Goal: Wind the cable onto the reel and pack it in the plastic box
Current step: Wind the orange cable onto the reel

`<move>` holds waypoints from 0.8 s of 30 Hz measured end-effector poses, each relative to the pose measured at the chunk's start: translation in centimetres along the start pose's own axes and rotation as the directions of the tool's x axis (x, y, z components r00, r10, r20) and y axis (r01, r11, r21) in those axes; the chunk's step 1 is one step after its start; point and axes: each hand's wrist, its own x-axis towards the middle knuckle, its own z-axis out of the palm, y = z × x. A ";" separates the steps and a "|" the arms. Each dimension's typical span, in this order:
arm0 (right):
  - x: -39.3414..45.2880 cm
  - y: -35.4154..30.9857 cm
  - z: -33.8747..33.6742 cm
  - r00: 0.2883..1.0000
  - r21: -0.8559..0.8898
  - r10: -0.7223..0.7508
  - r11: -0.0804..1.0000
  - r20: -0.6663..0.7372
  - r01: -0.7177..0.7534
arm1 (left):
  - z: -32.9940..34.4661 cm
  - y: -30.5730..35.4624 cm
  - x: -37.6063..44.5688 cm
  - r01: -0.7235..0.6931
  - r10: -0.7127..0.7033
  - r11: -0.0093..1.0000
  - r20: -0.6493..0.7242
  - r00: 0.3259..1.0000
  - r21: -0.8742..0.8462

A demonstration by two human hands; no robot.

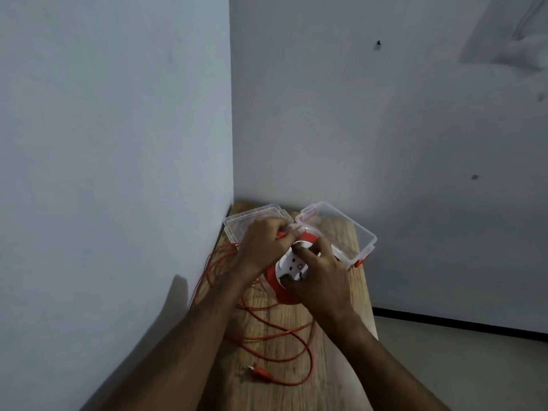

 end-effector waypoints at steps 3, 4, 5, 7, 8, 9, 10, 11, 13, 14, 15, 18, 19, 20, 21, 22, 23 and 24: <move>-0.1 -1.0 0.2 0.973 0.275 0.221 0.942 -0.073 -0.193 | 0.2 -0.2 -0.3 -0.010 0.011 1.000 -0.056 0.998 0.005; -0.1 -1.4 0.4 0.946 0.359 0.310 0.897 -0.095 -0.258 | 0.2 -0.2 -0.4 -0.010 0.011 1.000 -0.079 0.997 0.015; -0.1 -1.8 0.7 0.906 0.431 0.410 0.839 -0.103 -0.331 | 0.3 -0.2 -0.5 -0.011 0.014 0.999 -0.099 0.995 0.036; 0.2 -2.5 1.1 0.753 0.592 0.658 0.601 0.013 -0.536 | 0.7 -0.2 -0.7 -0.027 0.038 0.994 -0.109 0.993 0.107; 0.4 -2.9 1.2 0.627 0.693 0.761 0.363 0.165 -0.623 | 0.9 -0.1 -0.7 -0.041 0.057 0.988 -0.102 0.993 0.148; 0.7 -3.1 1.2 0.509 0.758 0.798 0.104 0.324 -0.644 | 1.0 -0.1 -0.7 -0.055 0.073 0.983 -0.097 0.993 0.174; 0.9 -3.4 1.1 0.421 0.770 0.782 -0.115 0.460 -0.628 | 0.9 -0.1 -0.7 -0.066 0.085 0.981 -0.098 0.992 0.183; 1.2 -3.4 1.0 0.372 0.755 0.753 -0.246 0.544 -0.607 | 0.7 -0.3 -0.7 -0.065 0.084 0.982 -0.101 0.991 0.178; 1.5 -3.2 0.6 0.360 0.691 0.658 -0.349 0.662 -0.633 | 0.2 -0.8 -0.9 -0.028 0.044 0.991 -0.119 0.992 0.130; 1.4 -3.2 0.2 0.391 0.675 0.632 -0.298 0.669 -0.674 | -0.1 -1.2 -1.0 0.006 0.005 0.997 -0.136 0.991 0.083; 1.1 -2.9 -0.2 0.458 0.689 0.650 -0.141 0.606 -0.711 | -0.4 -1.5 -1.2 0.052 -0.046 0.998 -0.156 0.987 0.031; -0.4 -2.2 -1.8 0.848 0.529 0.529 0.713 0.028 -0.461 | -0.8 -2.0 -1.1 0.161 -0.172 0.984 -0.183 0.968 -0.073; -0.8 -2.1 -2.4 0.924 0.366 0.352 0.887 -0.147 -0.280 | -0.9 -2.0 -0.9 0.163 -0.176 0.983 -0.182 0.967 -0.087; -1.0 -2.2 -2.7 0.961 0.212 0.179 0.968 -0.212 -0.134 | -0.9 -1.8 -0.7 0.156 -0.172 0.983 -0.174 0.970 -0.100; -1.0 -2.2 -2.4 0.980 0.083 0.052 0.996 -0.190 -0.037 | -0.9 -1.5 -0.6 0.149 -0.166 0.982 -0.161 0.973 -0.114; -1.0 -2.4 -2.1 0.992 -0.019 -0.014 1.000 -0.126 0.011 | -0.9 -1.1 -0.4 0.139 -0.157 0.982 -0.146 0.977 -0.131; -1.0 -2.3 -1.5 0.997 -0.107 -0.041 0.994 -0.060 0.035 | -1.0 -0.8 -0.4 0.126 -0.145 0.982 -0.133 0.981 -0.141; -0.8 -2.3 -1.2 0.999 -0.177 -0.051 0.983 -0.011 0.048 | -0.9 -0.5 -0.3 0.107 -0.125 0.983 -0.117 0.985 -0.146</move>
